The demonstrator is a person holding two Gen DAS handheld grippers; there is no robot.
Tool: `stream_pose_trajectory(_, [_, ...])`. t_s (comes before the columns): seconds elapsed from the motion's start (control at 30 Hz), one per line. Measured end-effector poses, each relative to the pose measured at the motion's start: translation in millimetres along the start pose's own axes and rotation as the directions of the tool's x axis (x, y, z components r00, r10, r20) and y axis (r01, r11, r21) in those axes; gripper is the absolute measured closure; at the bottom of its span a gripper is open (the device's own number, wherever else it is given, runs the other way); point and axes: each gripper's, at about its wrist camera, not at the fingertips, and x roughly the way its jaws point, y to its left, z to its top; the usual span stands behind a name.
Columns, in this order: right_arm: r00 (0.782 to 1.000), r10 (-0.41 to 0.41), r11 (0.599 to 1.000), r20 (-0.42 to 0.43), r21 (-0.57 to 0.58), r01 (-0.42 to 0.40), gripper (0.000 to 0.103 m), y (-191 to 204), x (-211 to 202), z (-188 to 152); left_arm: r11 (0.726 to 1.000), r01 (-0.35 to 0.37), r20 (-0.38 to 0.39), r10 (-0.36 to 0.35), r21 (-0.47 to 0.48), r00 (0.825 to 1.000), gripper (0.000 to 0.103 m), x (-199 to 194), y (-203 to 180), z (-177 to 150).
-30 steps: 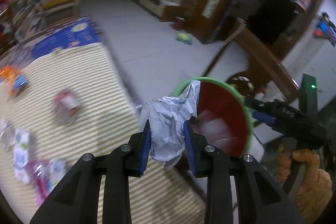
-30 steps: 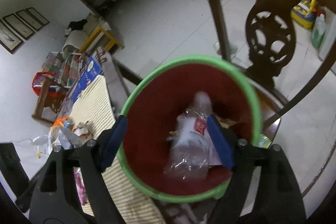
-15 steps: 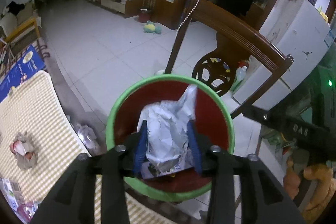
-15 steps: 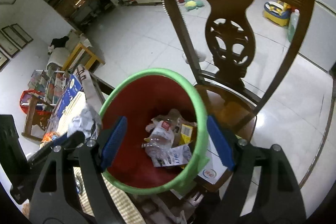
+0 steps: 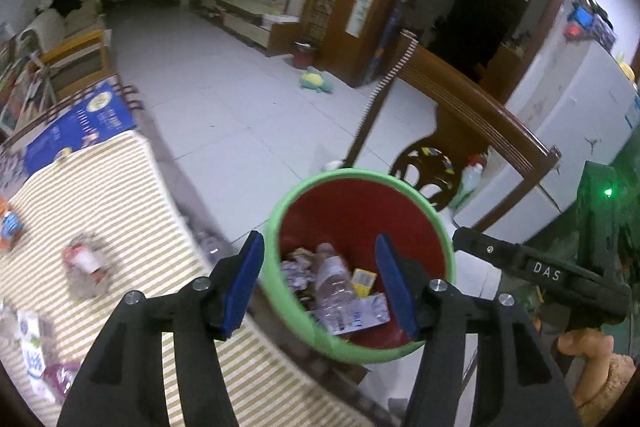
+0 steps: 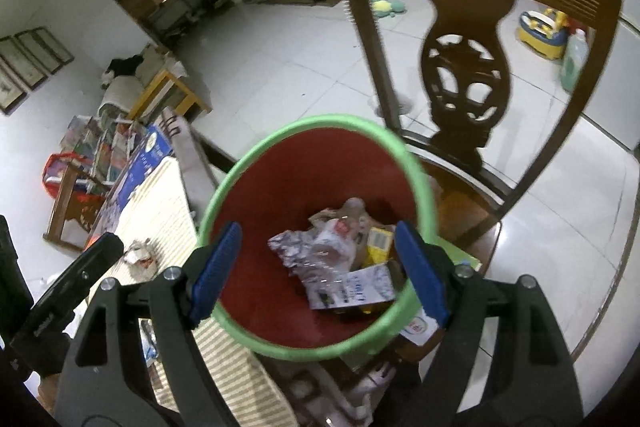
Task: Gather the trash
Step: 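Grasp the stacked floral paper cups with the left tool while the right tool grasps the orange snack bag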
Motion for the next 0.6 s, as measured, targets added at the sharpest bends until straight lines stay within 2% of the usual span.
stream_pose_trajectory(0.17, [0.999,0.033,0.998,-0.042,-0.061,-0.035,0.025,36,15,-11,0.994,-0.078,0.006,0.079,-0.075,0.997,0.045,-26,45,-24])
stream_pose_trajectory(0.3, [0.995,0.061,0.991,-0.081,-0.115,-0.07,0.025,72,27,-25,0.968,-0.177,-0.017,0.176,-0.178,0.984,0.045,-44,100,-49])
stream_pose_trajectory(0.43, [0.989,0.08,0.982,-0.124,-0.158,-0.099,0.025,104,38,-45,0.905,-0.31,-0.058,0.307,-0.291,0.95,0.045,-66,170,-76])
stream_pose_trajectory(0.5, [0.986,0.085,0.979,-0.141,-0.175,-0.109,0.025,117,42,-56,0.858,-0.377,-0.092,0.369,-0.348,0.925,0.045,-78,210,-92])
stream_pose_trajectory(0.53, [0.985,0.086,0.976,-0.152,-0.185,-0.114,0.025,125,44,-62,0.838,-0.391,-0.104,0.381,-0.382,0.919,0.045,-82,225,-98])
stream_pose_trajectory(0.6, [0.982,0.087,0.973,-0.166,-0.197,-0.119,0.025,138,46,-72,0.773,-0.405,-0.137,0.39,-0.489,0.91,0.045,-94,268,-114])
